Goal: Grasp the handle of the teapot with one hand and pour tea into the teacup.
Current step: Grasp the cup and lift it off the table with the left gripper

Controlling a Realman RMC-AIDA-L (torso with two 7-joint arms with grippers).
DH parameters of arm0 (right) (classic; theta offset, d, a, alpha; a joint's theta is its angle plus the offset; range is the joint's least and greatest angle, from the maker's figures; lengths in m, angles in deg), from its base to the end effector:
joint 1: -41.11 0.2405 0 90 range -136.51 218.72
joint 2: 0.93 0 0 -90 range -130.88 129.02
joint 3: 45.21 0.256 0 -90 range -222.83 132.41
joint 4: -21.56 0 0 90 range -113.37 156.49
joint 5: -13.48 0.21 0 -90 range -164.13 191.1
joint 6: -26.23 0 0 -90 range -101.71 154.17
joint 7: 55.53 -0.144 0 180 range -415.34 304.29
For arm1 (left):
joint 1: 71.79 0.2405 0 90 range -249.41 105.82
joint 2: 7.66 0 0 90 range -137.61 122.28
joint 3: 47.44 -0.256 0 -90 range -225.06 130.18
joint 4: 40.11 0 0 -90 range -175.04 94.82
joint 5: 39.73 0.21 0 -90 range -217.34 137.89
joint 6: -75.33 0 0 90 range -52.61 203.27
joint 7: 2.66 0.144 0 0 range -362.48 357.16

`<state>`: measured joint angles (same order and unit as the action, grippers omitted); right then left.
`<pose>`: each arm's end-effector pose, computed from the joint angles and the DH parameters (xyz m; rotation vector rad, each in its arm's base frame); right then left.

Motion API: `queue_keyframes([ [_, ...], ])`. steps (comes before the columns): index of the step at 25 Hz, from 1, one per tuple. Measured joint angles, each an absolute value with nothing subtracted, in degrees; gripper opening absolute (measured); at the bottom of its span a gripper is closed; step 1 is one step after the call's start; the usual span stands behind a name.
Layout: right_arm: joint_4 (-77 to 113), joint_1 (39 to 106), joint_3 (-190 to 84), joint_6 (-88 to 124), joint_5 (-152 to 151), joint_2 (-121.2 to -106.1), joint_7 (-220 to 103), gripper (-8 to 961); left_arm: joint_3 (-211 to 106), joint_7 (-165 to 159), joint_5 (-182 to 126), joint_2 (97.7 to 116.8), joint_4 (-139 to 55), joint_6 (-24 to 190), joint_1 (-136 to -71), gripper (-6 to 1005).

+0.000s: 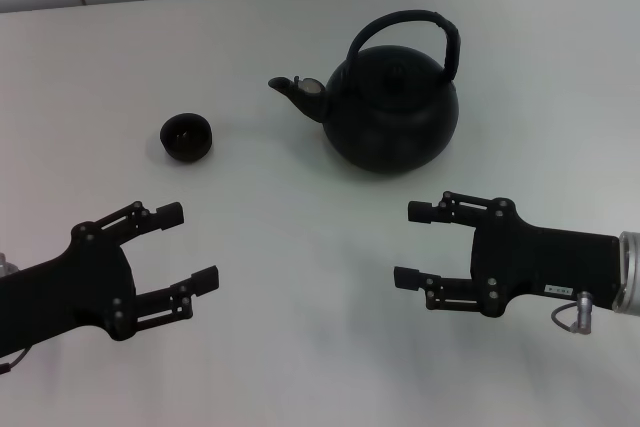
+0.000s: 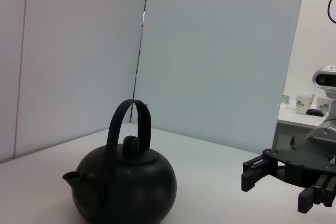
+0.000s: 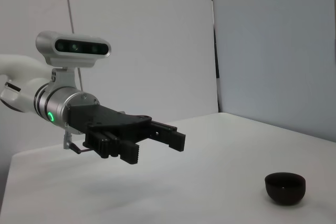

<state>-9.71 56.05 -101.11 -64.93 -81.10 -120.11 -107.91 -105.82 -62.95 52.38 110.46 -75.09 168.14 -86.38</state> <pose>0.2985 0.2466 -0.0295 -2.6639 0.3382 0.8481 -0.2910 0.2522 -0.0161 -2.6840 -0.4180 -0.8984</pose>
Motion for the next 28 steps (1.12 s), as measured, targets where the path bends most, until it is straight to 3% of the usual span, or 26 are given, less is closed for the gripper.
queue_keyframes([
  [17, -10.0, 57.0, -101.2, -65.1, -80.8, -120.20, -107.9, 757, -105.6, -57.6, 51.3, 111.07, -72.6, 165.2, -86.5, 846],
  [28, -9.6, 58.5, -101.1, -65.0, -80.1, -120.38, -107.9, 756, -105.6, -34.8, 28.9, 111.47, -50.4, 161.0, -92.4, 845],
])
